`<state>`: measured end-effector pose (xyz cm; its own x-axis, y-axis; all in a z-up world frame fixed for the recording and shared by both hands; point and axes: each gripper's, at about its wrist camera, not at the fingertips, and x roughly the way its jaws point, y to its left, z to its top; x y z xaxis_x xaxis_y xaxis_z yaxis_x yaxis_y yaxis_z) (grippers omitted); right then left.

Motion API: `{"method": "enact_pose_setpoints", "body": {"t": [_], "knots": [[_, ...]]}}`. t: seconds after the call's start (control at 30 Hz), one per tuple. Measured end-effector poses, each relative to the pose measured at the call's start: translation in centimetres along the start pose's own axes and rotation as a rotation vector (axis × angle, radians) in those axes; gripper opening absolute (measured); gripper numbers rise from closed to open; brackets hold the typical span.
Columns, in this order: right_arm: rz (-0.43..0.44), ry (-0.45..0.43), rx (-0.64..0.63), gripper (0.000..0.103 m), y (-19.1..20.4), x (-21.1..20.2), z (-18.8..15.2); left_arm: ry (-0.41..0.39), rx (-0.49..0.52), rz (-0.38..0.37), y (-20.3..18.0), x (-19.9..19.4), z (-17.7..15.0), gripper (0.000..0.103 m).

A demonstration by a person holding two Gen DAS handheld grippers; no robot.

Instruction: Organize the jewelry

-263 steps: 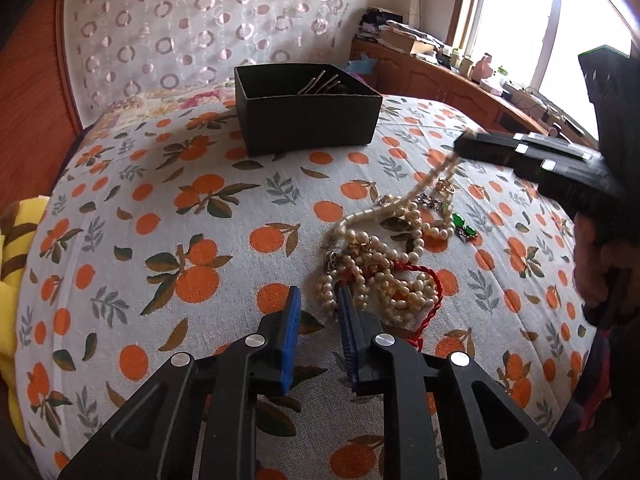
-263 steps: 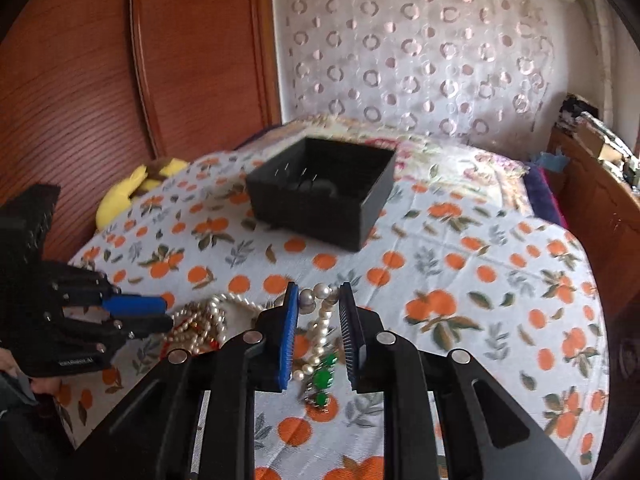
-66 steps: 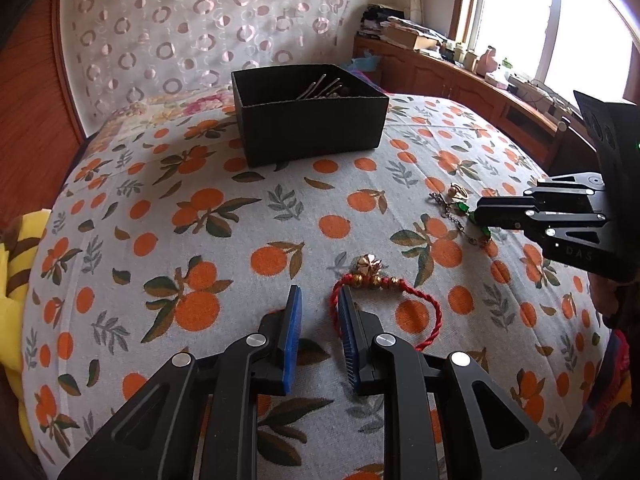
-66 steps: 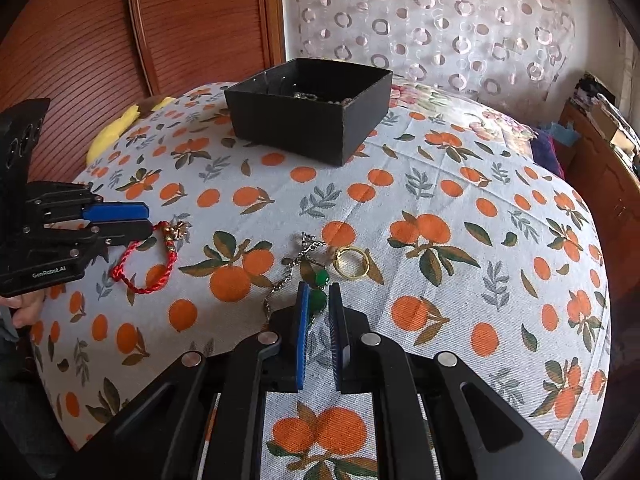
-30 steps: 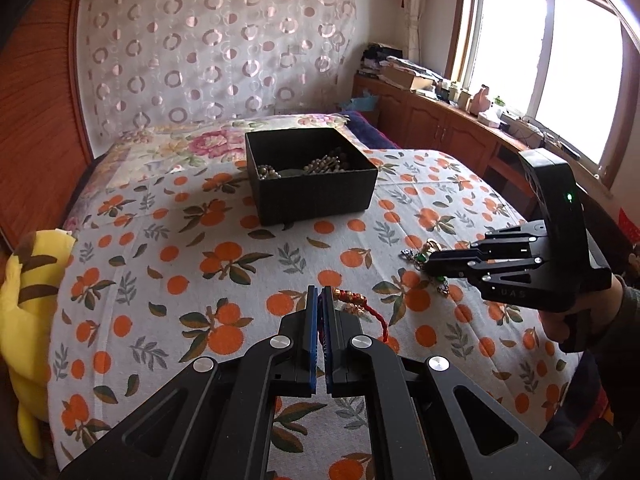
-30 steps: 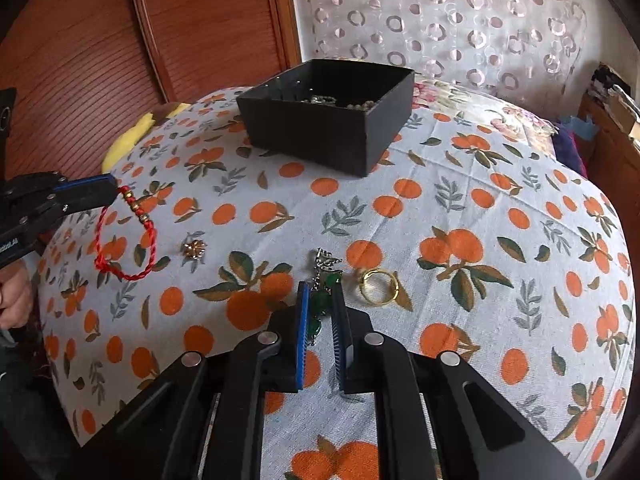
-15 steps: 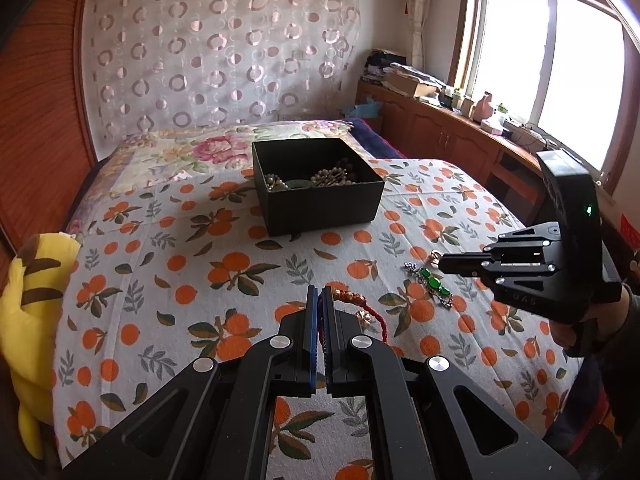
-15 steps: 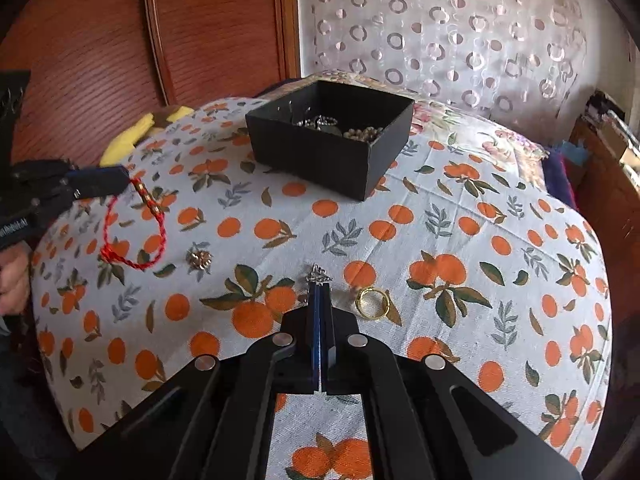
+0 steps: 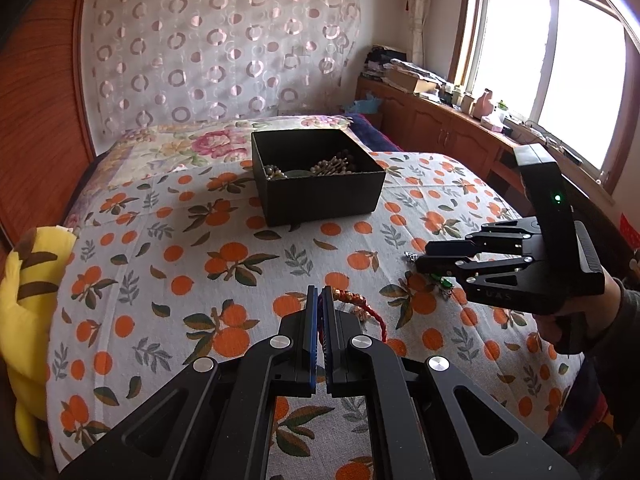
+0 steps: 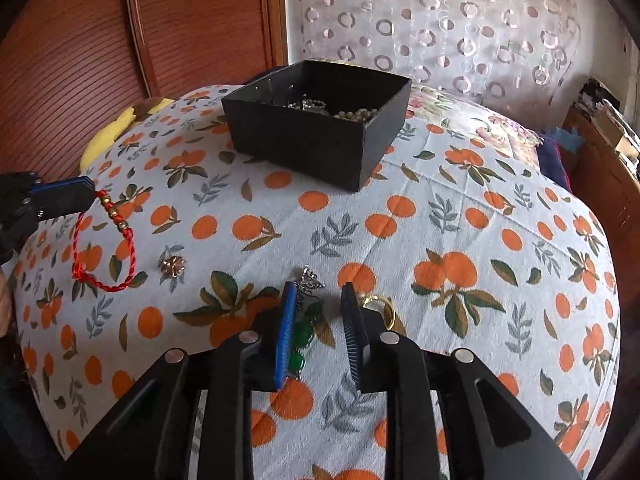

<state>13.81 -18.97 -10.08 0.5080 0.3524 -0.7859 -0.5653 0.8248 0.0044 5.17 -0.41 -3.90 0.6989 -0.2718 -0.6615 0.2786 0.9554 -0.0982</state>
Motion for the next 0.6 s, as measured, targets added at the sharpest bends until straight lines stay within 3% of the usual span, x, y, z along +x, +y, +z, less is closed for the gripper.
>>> {"method": "enact_pose_setpoints", "body": {"t": [0.03,0.07,0.1,0.37,0.43,0.6], "knots": [[0.001,0.0,-0.007,0.024,0.1,0.0,0.0,0.0,0.0,0.0,0.0,0.0,0.0,0.001],[0.011,0.0,-0.013,0.013,0.2,0.0,-0.1,0.0,0.0,0.001,0.0,0.0,0.0,0.001],[0.008,0.001,-0.025,0.009,0.5,-0.1,-0.2,0.001,0.001,0.001,0.0,0.0,0.0,0.001],[-0.005,-0.011,-0.059,0.007,1.4,-0.7,-0.6,0.0,0.0,-0.001,0.1,0.0,0.0,0.001],[-0.003,-0.031,-0.056,0.0,1.3,-1.2,-0.4,0.0,0.0,0.002,0.0,0.0,0.0,0.001],[-0.011,-0.062,-0.058,0.0,1.2,-2.5,0.1,-0.006,0.001,0.003,0.1,0.0,0.1,0.001]]}}
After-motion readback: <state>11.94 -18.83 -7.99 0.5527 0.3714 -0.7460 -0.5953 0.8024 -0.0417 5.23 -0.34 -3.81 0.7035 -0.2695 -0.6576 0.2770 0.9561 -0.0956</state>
